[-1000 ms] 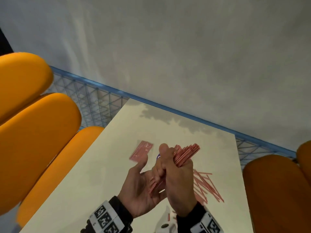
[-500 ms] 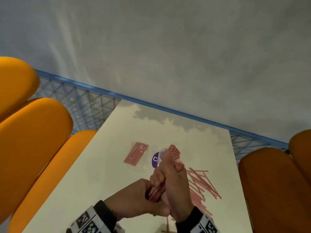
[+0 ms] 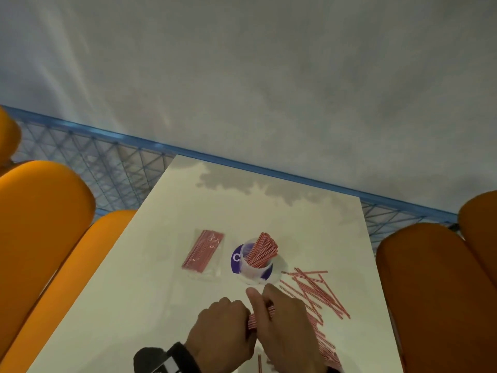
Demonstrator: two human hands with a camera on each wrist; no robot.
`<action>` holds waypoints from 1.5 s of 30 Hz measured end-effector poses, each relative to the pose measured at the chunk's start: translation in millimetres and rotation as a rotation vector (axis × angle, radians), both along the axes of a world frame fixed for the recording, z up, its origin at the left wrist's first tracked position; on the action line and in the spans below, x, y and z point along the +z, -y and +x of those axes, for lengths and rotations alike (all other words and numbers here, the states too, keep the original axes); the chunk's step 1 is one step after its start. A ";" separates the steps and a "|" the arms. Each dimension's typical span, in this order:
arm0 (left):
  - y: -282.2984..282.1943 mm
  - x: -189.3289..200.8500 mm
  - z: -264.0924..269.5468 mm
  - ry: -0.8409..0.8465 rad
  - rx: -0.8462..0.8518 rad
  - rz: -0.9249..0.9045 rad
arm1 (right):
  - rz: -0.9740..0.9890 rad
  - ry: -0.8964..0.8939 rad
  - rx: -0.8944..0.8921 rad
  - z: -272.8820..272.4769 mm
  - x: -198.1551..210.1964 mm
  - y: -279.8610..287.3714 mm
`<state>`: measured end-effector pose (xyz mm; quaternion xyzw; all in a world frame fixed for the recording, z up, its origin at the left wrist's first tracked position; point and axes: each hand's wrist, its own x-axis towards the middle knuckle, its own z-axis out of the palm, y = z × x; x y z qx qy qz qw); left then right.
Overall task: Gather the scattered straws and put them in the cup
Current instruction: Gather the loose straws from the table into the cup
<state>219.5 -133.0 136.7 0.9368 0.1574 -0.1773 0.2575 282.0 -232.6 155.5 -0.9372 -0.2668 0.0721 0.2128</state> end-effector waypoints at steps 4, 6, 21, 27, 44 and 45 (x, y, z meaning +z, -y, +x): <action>-16.9 -6.7 34.0 -0.042 -0.080 -0.171 | -0.021 -0.243 0.009 40.5 -5.5 8.4; -41.4 -19.6 56.9 -0.031 -0.074 -0.111 | -0.022 -0.146 -0.009 76.0 -2.3 9.0; -56.8 -127.1 153.8 0.132 0.126 -0.220 | -0.348 0.205 0.293 172.4 -105.1 -74.5; -54.8 -137.1 153.7 0.115 0.133 -0.198 | -0.233 -0.094 0.125 161.9 -127.0 -64.4; -25.3 -123.7 -53.5 -0.134 -0.019 -0.122 | -0.266 -0.379 0.255 3.5 -129.0 192.6; -13.8 -129.5 -73.4 -0.179 -0.058 -0.103 | -0.318 -0.406 0.254 -17.4 -136.8 210.6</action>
